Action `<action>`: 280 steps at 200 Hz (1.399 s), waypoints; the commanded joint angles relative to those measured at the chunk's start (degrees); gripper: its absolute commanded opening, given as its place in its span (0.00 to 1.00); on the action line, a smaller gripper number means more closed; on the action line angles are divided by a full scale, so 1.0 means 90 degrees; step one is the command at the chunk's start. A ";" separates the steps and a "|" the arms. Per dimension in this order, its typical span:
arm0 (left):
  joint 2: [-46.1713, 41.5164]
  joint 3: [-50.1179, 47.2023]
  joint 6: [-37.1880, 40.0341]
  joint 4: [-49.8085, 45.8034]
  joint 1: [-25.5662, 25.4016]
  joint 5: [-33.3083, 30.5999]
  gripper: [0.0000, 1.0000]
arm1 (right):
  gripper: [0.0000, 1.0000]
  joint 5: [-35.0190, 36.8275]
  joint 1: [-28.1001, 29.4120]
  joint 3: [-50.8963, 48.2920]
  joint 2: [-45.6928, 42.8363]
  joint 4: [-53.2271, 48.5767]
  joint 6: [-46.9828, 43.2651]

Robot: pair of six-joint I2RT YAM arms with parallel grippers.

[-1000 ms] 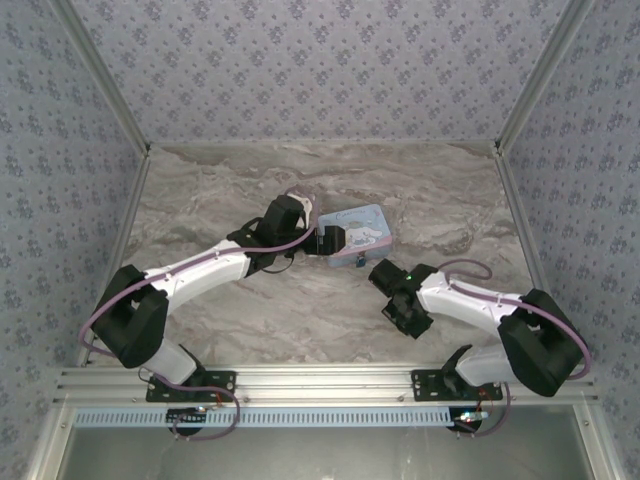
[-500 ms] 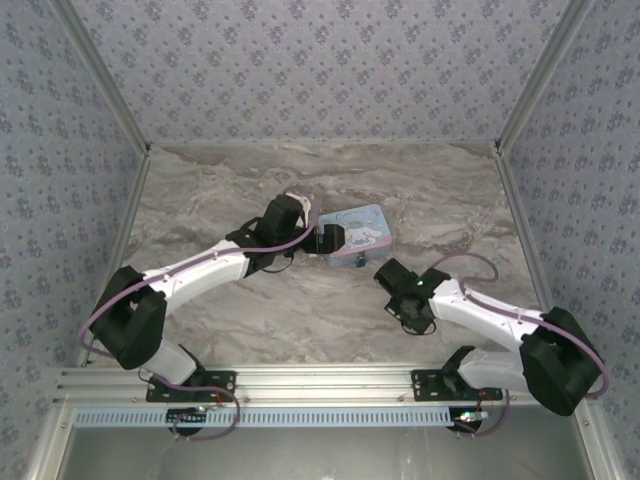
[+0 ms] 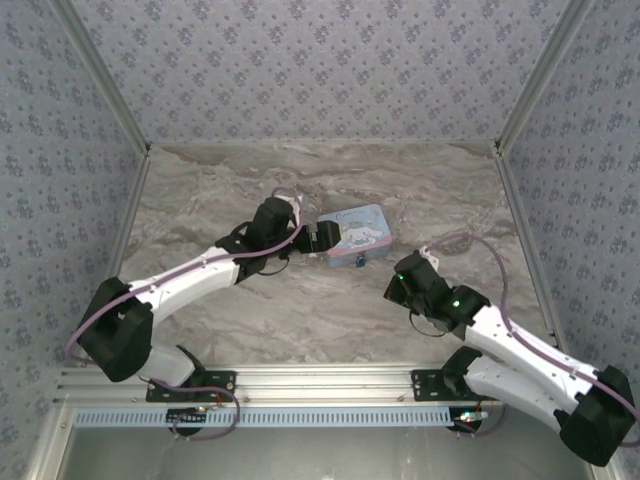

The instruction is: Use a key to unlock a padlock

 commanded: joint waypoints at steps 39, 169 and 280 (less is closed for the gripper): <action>-0.0199 -0.0494 -0.2912 0.1442 0.0154 0.0559 0.99 | 0.00 -0.1162 -0.0472 0.0098 -0.0410 0.1782 -0.1702; 0.0804 -0.1442 -0.8830 0.3932 -0.0589 0.0138 0.76 | 0.00 -0.2000 -0.0340 0.1038 0.1291 0.3564 -0.2395; 0.1395 -0.1720 -1.0069 0.5082 -0.0898 -0.0277 0.62 | 0.00 -0.1704 0.0117 0.0448 0.1661 0.4157 -0.1892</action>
